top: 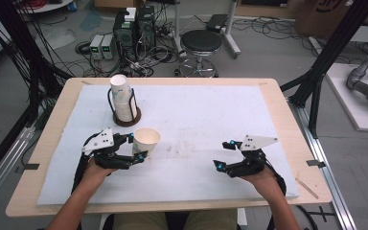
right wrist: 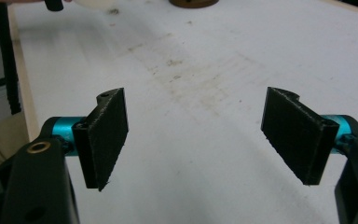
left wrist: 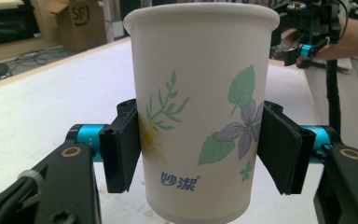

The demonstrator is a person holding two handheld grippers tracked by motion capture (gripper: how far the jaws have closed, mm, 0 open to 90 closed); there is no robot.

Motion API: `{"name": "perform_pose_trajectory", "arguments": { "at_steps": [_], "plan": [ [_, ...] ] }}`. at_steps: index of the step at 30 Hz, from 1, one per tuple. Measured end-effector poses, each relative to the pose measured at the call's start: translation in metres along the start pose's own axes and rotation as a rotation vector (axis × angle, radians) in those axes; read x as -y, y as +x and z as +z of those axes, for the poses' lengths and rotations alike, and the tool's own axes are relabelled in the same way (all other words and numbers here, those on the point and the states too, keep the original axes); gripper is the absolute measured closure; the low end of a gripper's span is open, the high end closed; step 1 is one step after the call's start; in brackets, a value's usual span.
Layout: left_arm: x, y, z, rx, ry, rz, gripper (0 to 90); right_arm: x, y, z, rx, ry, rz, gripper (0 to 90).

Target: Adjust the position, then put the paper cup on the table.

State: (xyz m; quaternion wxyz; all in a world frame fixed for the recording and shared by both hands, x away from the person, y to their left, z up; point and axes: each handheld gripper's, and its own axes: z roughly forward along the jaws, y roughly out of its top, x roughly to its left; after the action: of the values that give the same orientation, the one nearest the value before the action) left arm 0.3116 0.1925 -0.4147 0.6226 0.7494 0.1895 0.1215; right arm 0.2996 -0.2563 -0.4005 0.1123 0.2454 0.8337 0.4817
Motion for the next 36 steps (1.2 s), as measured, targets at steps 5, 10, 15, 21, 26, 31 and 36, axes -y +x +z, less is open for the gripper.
{"name": "perform_pose_trajectory", "arguments": {
  "at_steps": [5, 10, 15, 21, 26, 31, 36],
  "plan": [
    [0.002, 0.002, -0.005, -0.031, -0.022, -0.016, 34.5, 0.001, -0.002, -0.006, 0.031, -0.026, 0.011, 23.5],
    [0.004, 0.002, -0.008, -0.045, -0.035, -0.022, 34.1, 0.002, -0.003, -0.006, 0.045, -0.023, 0.009, 23.7],
    [0.005, 0.002, -0.012, -0.061, -0.060, -0.019, 34.4, 0.001, -0.004, -0.008, 0.055, -0.034, 0.010, 23.8],
    [0.006, 0.006, -0.018, -0.089, -0.096, -0.036, 34.3, 0.001, -0.004, -0.011, 0.068, -0.056, 0.018, 23.8],
    [0.007, 0.008, -0.020, -0.098, -0.105, -0.044, 34.2, 0.002, -0.005, -0.013, 0.069, -0.063, 0.025, 24.5],
    [0.006, 0.006, -0.020, -0.108, -0.104, -0.044, 33.7, 0.001, -0.004, -0.014, 0.068, -0.066, 0.015, 24.5],
    [0.007, 0.007, -0.020, -0.112, -0.105, -0.047, 33.6, 0.001, -0.004, -0.013, 0.063, -0.068, 0.019, 24.4]
  ]
}}
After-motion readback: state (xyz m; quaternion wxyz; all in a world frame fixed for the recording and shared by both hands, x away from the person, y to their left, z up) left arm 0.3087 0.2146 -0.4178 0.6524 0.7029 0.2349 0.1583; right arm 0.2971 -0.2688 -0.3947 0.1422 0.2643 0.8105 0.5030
